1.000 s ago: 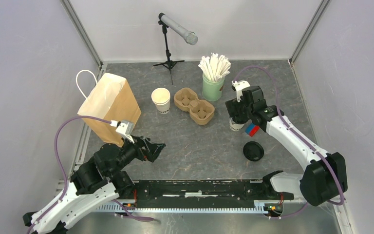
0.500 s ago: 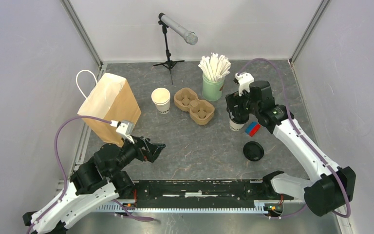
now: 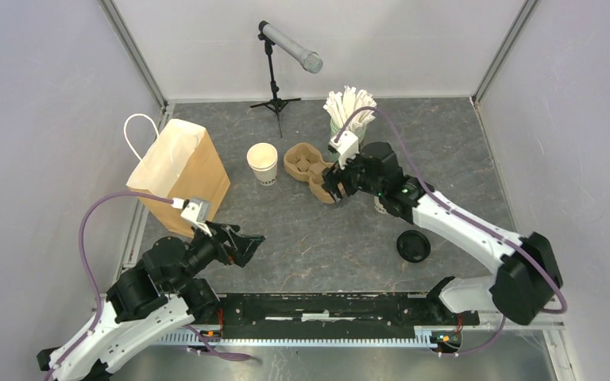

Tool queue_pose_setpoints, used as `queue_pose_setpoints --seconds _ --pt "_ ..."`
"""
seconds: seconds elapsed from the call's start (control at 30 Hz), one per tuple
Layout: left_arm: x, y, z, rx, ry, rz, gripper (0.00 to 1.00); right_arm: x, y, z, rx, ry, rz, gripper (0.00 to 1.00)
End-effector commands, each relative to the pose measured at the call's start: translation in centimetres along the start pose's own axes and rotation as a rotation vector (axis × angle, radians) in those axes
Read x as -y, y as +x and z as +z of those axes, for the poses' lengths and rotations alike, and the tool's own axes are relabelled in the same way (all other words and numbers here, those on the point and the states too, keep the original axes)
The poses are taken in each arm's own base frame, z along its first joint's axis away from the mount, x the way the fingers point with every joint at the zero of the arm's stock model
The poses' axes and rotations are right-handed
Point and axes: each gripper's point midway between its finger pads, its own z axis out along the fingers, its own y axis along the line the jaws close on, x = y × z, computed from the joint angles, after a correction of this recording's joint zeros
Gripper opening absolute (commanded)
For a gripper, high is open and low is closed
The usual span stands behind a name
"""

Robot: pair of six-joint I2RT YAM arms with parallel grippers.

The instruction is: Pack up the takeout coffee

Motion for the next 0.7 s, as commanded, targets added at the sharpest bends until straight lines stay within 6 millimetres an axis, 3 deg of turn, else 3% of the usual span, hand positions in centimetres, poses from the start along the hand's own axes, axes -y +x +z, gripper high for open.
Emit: queue_pose_setpoints --seconds 0.0,0.1,0.33,0.67 --pt "0.5 -1.2 -0.5 0.043 0.029 0.035 1.00 0.7 -2.7 2.9 0.059 0.021 -0.070 0.77" --pt "0.6 -1.3 -0.6 0.047 0.038 0.036 1.00 1.2 -1.5 5.1 -0.030 0.039 -0.056 0.69" --pt "0.8 -1.6 -0.9 0.067 0.055 0.035 1.00 2.1 -0.8 8.7 -0.082 0.081 -0.026 0.59" --pt "1.0 -1.6 -1.0 0.068 0.071 0.036 1.00 3.5 1.4 11.3 -0.167 0.143 -0.042 0.50"
